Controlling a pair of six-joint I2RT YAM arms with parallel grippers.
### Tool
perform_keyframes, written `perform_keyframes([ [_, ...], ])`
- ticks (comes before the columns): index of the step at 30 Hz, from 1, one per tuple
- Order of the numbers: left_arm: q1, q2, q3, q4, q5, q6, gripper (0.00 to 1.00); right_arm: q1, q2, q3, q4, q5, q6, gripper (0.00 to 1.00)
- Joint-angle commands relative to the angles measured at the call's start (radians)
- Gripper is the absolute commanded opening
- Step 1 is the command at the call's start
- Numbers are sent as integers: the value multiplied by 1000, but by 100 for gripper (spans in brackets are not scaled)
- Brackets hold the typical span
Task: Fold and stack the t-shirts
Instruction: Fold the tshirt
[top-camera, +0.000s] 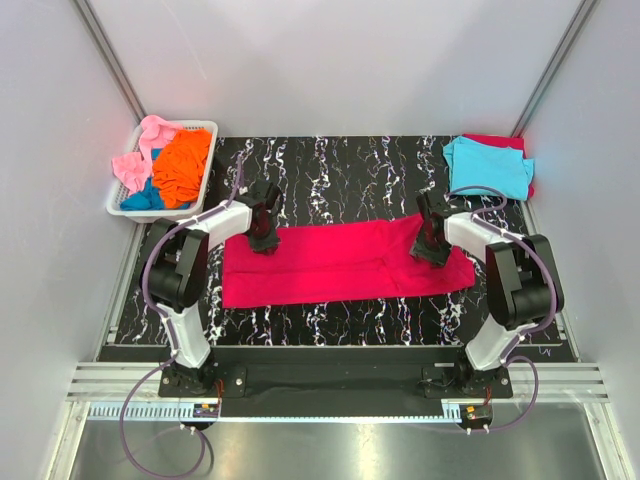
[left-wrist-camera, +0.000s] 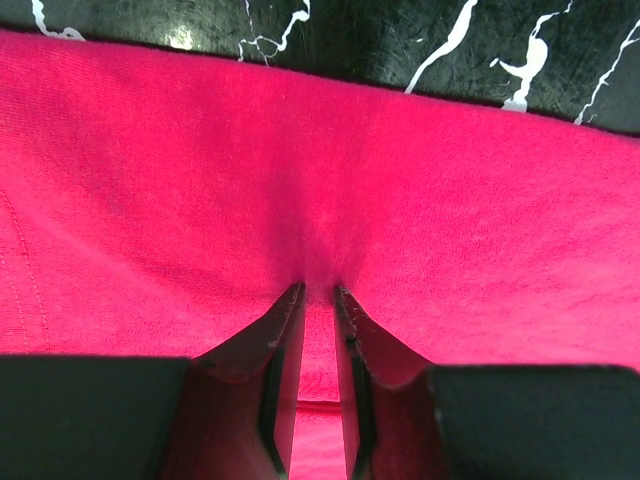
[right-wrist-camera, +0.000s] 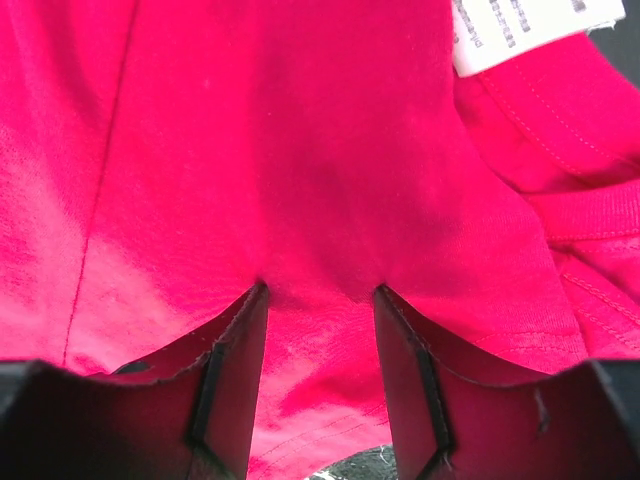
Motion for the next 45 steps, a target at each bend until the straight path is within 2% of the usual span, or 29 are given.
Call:
perform_keyframes([
  [1, -4, 32, -30, -38, -41, -10, 24, -22, 61, 36, 21, -42, 1, 53],
  [10, -7, -81, -154, -85, -73, -52, 24, -40, 271, 246, 1, -93, -71, 50],
  [19, -45, -172, -260, -90, -27, -70, 24, -48, 508, 625, -117, -121, -161, 49],
  [30, -196, -262, -365, -86, 54, -108, 24, -52, 791, 1096, -310, -167, -227, 46],
  [33, -252, -267, -362, -67, 102, -104, 25, -52, 848, 1208, -350, -200, -246, 42],
  [34, -271, -267, -359, -43, 171, -84, 25, -52, 860, 1249, -356, -208, -255, 41],
  [38, -369, -245, -319, 8, 284, -36, 25, -52, 887, 1312, -376, -208, -275, 40],
  [45, -463, -149, -188, 42, 422, 51, 24, -52, 936, 1435, -418, -245, -315, 41],
])
